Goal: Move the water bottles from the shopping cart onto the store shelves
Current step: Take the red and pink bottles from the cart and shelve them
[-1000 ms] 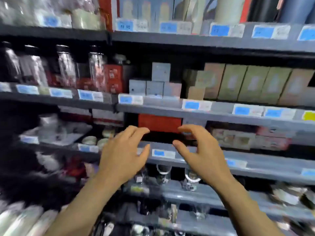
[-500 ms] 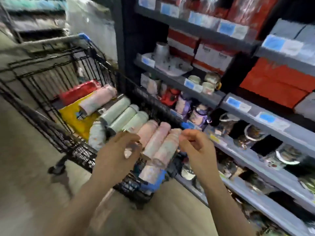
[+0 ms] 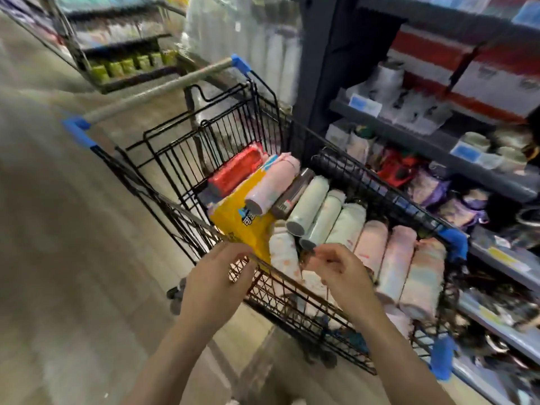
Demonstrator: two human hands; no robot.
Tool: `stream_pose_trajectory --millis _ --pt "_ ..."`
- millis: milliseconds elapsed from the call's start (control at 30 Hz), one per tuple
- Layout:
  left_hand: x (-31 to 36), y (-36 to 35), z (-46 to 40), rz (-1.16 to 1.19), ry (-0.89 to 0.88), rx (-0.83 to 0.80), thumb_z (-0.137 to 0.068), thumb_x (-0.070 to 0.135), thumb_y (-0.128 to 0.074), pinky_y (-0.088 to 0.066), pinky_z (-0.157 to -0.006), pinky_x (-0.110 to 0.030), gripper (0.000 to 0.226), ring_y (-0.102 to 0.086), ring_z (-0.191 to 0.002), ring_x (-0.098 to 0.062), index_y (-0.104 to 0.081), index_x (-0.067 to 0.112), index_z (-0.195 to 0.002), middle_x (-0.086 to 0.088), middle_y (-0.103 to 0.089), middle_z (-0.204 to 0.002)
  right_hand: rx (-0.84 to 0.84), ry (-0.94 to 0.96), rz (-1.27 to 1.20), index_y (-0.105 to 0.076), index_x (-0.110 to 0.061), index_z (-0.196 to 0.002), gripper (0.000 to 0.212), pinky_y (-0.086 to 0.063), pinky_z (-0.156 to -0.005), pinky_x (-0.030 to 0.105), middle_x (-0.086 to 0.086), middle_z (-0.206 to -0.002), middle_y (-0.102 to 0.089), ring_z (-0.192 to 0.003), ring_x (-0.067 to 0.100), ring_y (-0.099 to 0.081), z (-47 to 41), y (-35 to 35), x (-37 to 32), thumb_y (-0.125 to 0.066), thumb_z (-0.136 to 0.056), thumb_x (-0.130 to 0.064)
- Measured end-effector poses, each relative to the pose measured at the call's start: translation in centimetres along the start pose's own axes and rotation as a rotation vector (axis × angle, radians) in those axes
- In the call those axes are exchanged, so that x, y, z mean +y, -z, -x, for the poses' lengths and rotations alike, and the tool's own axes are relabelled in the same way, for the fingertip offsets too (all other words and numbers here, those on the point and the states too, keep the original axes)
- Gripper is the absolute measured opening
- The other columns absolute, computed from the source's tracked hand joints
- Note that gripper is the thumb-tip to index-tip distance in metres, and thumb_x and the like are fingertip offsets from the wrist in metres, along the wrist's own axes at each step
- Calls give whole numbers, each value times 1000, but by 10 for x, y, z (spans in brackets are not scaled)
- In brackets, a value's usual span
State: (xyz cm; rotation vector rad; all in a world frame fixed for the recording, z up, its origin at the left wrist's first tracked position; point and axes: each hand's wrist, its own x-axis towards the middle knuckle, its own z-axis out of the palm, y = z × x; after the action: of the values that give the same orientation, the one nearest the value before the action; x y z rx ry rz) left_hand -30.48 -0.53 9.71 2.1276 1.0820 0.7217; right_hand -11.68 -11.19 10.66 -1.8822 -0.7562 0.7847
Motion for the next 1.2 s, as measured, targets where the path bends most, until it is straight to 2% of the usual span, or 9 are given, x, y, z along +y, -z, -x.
stream_pose_trajectory --millis 233,367,500,633,767,933,1000,1133,1200 --pt "-31 0 -40 -16 15 -63 -83 52 -46 -57 -76 -36 41 -62 -90 -2 -69 27 -106 23 -60 -97 -35 -123 29 -58 -29 -104 18 -48 -73 24 -12 -103 -59 -96 5 -57 -57 -25 13 -65 -90 -20" --pt "-40 10 -81 -146 12 -73 -84 42 -53 -51 -78 -23 32 -57 -86 1 -70 25 -105 21 -58 -94 -86 -137 49 -55 -32 -108 21 -50 -87 31 -10 -111 -57 -103 8 -55 -100 -42 14 -65 -90 -27" --pt "-50 15 -121 -178 29 -38 -83 42 -56 -38 -76 -5 33 -52 -84 11 -70 22 -105 18 -60 -93 -158 -143 24 -49 -42 -101 22 -52 -88 37 -13 -113 -52 -101 6 -54 -136 -45 2 -64 -91 -29" --pt "-58 0 -163 -225 61 -52 -80 54 -47 -46 -72 -24 47 -58 -82 -1 -70 22 -106 15 -62 -94 -121 -134 91 -49 -35 -110 26 -46 -75 22 -10 -115 -51 -91 -4 -51 -161 -34 3 -65 -90 -31" --pt "-80 -16 -233 -262 131 -94 -89 33 -66 -52 -77 -34 29 -60 -87 -10 -65 20 -114 5 -63 -104 -81 -204 148 -49 -34 -112 27 -36 -64 9 -9 -116 -52 -89 -8 -48 -175 -28 21 -64 -90 -35" --pt "-111 -39 -306 -408 210 -199 -92 37 -59 -42 -80 -32 41 -53 -100 -18 -53 22 -130 -4 -56 -120 -35 -301 171 -46 -35 -114 30 -36 -67 10 -8 -120 -50 -93 1 -52 -192 -44 27 -64 -90 -32" --pt "-128 -50 -322 -437 203 -255 -91 38 -59 -44 -88 -37 48 -53 -111 -24 -48 23 -136 -6 -52 -127 5 -310 193 -44 -37 -116 32 -38 -69 11 -8 -124 -47 -100 6 -51 -205 -56 20 -63 -90 -34" --pt "-162 -65 -337 -432 256 -379 -87 39 -60 -42 -100 -47 62 -46 -123 -30 -34 28 -142 -7 -42 -135 101 -284 249 -40 -32 -135 51 -44 -95 30 -6 -139 -38 -120 14 -48 -239 -88 2 -64 -90 -34" --pt "-174 -71 -340 -425 258 -409 -87 40 -58 -39 -103 -47 68 -42 -126 -32 -28 26 -146 -9 -42 -139 126 -249 308 -33 -29 -143 61 -41 -99 31 -4 -145 -31 -126 16 -44 -261 -107 -5 -63 -90 -34"
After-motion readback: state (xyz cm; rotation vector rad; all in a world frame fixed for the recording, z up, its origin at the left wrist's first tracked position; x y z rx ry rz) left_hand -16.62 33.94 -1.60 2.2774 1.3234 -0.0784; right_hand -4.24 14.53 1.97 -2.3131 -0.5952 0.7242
